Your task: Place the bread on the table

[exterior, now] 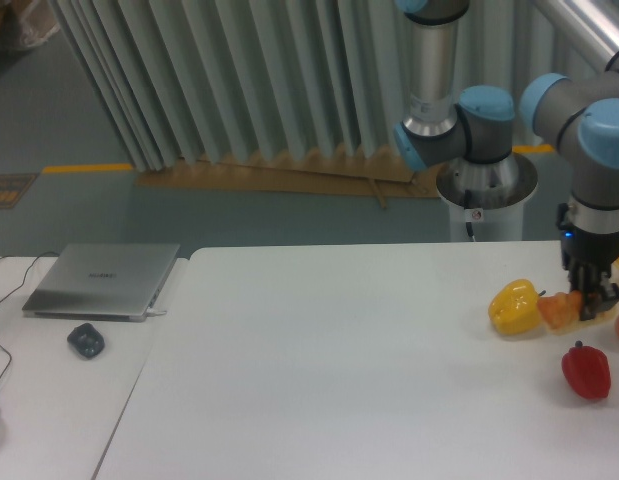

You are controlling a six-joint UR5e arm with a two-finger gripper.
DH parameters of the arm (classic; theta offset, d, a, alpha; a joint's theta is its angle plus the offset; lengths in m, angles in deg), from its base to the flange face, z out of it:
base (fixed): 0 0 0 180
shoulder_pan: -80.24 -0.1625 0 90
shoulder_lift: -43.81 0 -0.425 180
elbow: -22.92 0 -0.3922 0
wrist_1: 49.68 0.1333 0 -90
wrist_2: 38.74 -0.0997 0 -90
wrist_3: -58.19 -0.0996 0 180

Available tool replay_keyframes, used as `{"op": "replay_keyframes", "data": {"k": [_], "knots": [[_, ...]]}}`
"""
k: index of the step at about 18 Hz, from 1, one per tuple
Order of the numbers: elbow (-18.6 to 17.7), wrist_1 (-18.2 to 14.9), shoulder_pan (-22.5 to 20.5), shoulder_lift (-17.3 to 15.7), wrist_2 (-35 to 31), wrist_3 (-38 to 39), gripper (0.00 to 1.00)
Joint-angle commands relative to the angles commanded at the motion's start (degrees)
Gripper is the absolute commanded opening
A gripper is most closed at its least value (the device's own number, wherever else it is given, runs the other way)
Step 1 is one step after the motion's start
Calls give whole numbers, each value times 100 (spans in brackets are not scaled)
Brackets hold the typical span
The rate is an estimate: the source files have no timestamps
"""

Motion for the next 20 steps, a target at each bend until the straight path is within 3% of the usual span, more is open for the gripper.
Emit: {"op": "replay_keyframes", "data": {"k": [8,13,18,19,20], "knots": [[9,0,369,-18,-9,281,43],[18,9,615,44,-35,843,44],[-9,18,633,17,-35,845,44],[-9,18,633,9,-35,836,45],[-9,18,633,0,-35,827,54]]}}
